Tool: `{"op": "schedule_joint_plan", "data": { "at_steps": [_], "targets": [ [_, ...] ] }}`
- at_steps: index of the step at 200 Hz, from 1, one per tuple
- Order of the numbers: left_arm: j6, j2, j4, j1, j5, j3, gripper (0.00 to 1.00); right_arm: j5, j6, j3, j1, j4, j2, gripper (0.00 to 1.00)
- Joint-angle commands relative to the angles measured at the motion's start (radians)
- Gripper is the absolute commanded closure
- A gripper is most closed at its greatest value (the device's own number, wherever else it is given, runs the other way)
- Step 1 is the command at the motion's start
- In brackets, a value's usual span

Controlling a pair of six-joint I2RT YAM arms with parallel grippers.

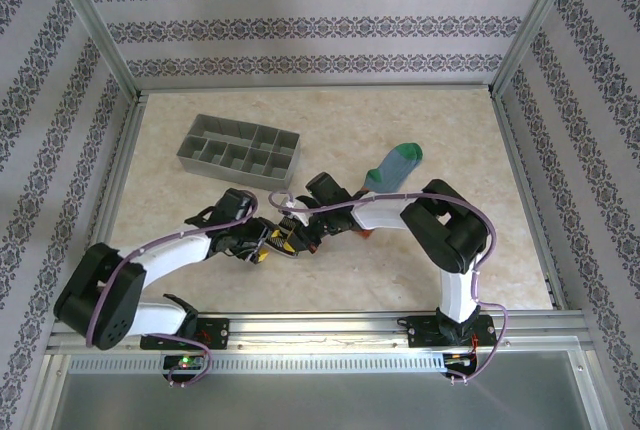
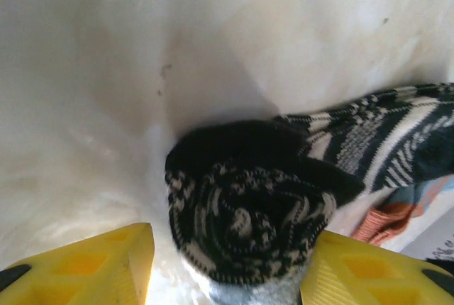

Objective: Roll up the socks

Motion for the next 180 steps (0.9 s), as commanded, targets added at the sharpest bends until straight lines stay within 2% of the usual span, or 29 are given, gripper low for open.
{"op": "schedule_joint_plan", "data": {
  "at_steps": [1,13,40,49,68,95,118,126,144,157,180],
  "targets": [
    [0.075,0.064,0.020,-0.005,0.006,0.028,0.49,0.159,0.014,-0.053,-0.006,-0.282,0.110,1.00],
    [0.076,0.098,-0.039,-0.007,0.005,0.036,0.60,0.174,-0.004,-0.037,-0.006,-0.296,0.114,1.00],
    [0.014,0.092,-0.231,-0.038,-0.011,0.017,1.00,0.227,-0.091,-0.010,-0.002,-0.290,0.091,1.00],
    [-0.021,0.071,-0.273,-0.055,-0.013,-0.004,1.00,0.238,-0.130,-0.010,0.003,-0.270,0.061,0.98],
    [-0.141,0.013,-0.321,-0.096,-0.029,-0.047,1.00,0.302,-0.206,-0.073,0.043,-0.168,-0.078,0.78],
    [-0.241,-0.008,-0.402,-0.119,-0.075,-0.024,1.00,0.562,-0.230,-0.252,0.180,0.071,-0.342,0.55],
    [-0.265,0.040,-0.449,-0.127,-0.076,0.029,1.00,0.815,-0.240,-0.295,0.332,0.101,-0.402,0.51],
    [-0.261,0.058,-0.459,-0.127,-0.074,0.048,1.00,0.920,-0.253,-0.297,0.392,0.116,-0.393,0.50],
    [-0.245,0.088,-0.482,-0.128,-0.068,0.079,1.00,1.059,-0.302,-0.269,0.476,0.133,-0.350,0.49],
    [-0.237,0.103,-0.498,-0.128,-0.066,0.091,1.00,1.134,-0.352,-0.238,0.515,0.145,-0.307,0.48],
    [-0.225,0.117,-0.501,-0.128,-0.058,0.101,1.00,1.185,-0.403,-0.187,0.539,0.145,-0.238,0.48]
  ]
}}
